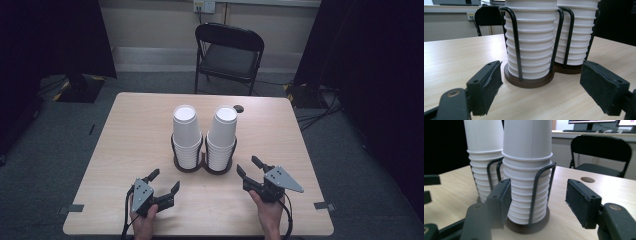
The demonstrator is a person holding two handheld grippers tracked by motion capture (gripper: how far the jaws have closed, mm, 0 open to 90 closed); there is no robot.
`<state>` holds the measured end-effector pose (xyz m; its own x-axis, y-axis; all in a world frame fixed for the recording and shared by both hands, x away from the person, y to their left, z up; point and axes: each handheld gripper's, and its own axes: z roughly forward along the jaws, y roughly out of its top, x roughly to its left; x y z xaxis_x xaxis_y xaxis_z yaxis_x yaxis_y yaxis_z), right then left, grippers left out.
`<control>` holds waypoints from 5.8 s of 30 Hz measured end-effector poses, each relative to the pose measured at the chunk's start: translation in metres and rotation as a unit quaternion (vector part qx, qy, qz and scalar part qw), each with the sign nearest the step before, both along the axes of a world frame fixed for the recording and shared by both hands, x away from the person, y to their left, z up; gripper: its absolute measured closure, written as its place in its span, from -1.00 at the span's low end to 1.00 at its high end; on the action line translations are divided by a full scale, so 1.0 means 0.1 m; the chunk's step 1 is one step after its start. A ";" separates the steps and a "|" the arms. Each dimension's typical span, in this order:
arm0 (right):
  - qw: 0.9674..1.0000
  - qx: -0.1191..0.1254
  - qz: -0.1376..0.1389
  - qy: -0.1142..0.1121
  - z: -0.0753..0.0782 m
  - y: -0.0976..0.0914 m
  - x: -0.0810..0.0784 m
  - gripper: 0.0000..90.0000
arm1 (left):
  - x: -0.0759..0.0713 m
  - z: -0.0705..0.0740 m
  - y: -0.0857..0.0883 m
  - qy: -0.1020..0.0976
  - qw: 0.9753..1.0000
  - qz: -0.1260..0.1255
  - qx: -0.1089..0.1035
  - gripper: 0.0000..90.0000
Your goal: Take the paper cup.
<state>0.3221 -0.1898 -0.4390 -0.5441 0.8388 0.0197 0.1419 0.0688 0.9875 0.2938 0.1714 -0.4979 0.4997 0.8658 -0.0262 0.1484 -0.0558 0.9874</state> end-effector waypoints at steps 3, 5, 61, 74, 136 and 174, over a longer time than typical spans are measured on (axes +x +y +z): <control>1.000 0.022 0.015 -0.002 0.10 0.02 0.04 -0.35 | 0.00 0.00 0.00 -0.001 1.000 0.001 0.001 -0.62; 0.999 0.027 0.019 -0.005 0.15 0.04 0.07 -0.43 | 0.00 0.00 0.00 -0.001 1.000 0.000 0.002 -0.62; 0.997 0.017 0.074 -0.012 1.01 0.42 0.86 -0.70 | 0.01 0.00 0.00 0.002 1.000 -0.010 0.000 -0.61; 0.997 0.023 0.078 0.004 0.92 0.51 1.02 -0.70 | 0.01 0.00 -0.01 0.002 1.000 -0.013 0.010 -0.61; 0.996 -0.013 0.081 0.041 0.68 0.68 1.17 -0.67 | 0.03 0.01 -0.01 0.018 1.000 -0.011 0.006 -0.61; 0.997 0.008 0.080 -0.011 1.10 0.66 1.10 -0.67 | 0.03 0.01 -0.01 0.019 1.000 -0.009 0.003 -0.61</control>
